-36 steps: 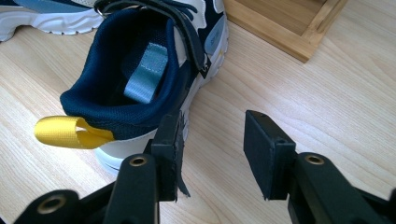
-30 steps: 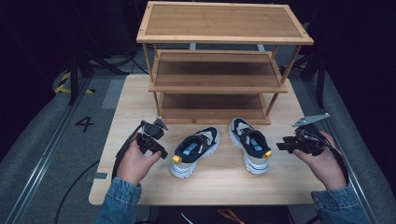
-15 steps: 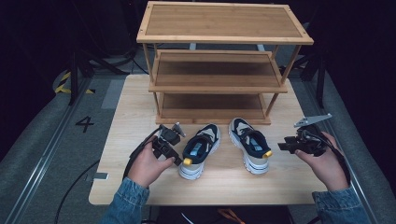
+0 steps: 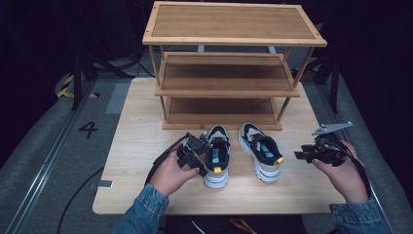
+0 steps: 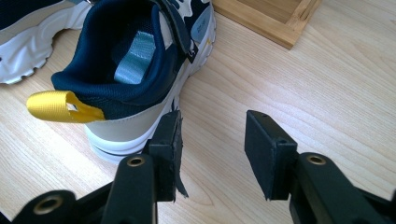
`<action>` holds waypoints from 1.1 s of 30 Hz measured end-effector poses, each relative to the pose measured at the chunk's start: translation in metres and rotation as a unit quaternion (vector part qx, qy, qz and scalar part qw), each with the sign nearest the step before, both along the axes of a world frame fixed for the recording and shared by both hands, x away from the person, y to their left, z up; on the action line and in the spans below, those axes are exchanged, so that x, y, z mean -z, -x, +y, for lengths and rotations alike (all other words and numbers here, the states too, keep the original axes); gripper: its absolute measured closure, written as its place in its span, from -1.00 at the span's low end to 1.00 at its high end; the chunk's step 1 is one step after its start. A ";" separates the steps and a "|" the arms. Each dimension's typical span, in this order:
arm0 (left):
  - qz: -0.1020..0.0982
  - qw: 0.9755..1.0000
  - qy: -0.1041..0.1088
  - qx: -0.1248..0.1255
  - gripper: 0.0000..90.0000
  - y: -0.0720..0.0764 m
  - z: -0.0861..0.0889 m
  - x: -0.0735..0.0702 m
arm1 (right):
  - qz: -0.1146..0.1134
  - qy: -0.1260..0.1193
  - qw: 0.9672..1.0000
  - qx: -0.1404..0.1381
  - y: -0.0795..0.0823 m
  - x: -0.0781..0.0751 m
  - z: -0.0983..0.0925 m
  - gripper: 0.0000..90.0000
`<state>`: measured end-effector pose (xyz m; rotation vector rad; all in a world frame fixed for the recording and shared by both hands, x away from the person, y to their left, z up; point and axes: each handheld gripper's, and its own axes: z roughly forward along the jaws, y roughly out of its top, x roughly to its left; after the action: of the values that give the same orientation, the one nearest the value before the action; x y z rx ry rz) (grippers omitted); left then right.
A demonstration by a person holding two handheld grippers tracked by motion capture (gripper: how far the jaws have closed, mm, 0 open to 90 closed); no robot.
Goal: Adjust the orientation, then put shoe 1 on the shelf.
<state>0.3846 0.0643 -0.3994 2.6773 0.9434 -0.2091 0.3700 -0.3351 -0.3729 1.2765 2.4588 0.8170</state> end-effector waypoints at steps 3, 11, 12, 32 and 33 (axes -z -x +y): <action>-0.002 1.000 0.001 0.005 0.29 0.002 -0.002 0.000 | 0.000 0.001 1.000 0.001 0.001 0.000 -0.001 0.28; -0.032 0.999 0.011 0.007 0.09 0.009 0.005 -0.020 | -0.002 -0.004 1.000 0.006 0.001 -0.002 -0.003 0.24; -0.037 0.999 0.013 0.008 0.08 0.011 0.006 -0.024 | -0.002 -0.005 1.000 0.005 0.001 -0.002 -0.003 0.23; -0.116 0.988 0.043 0.088 -0.11 0.018 -0.038 -0.024 | 0.006 0.000 1.000 0.006 0.005 0.004 -0.006 0.18; -0.113 0.989 0.042 0.089 -0.07 0.017 -0.040 -0.023 | 0.005 -0.001 1.000 0.008 0.007 0.004 -0.008 0.17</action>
<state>0.3677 0.0247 -0.3766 2.6369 0.6138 0.0165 0.3633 -0.3429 -0.3766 1.3023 2.4533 0.8098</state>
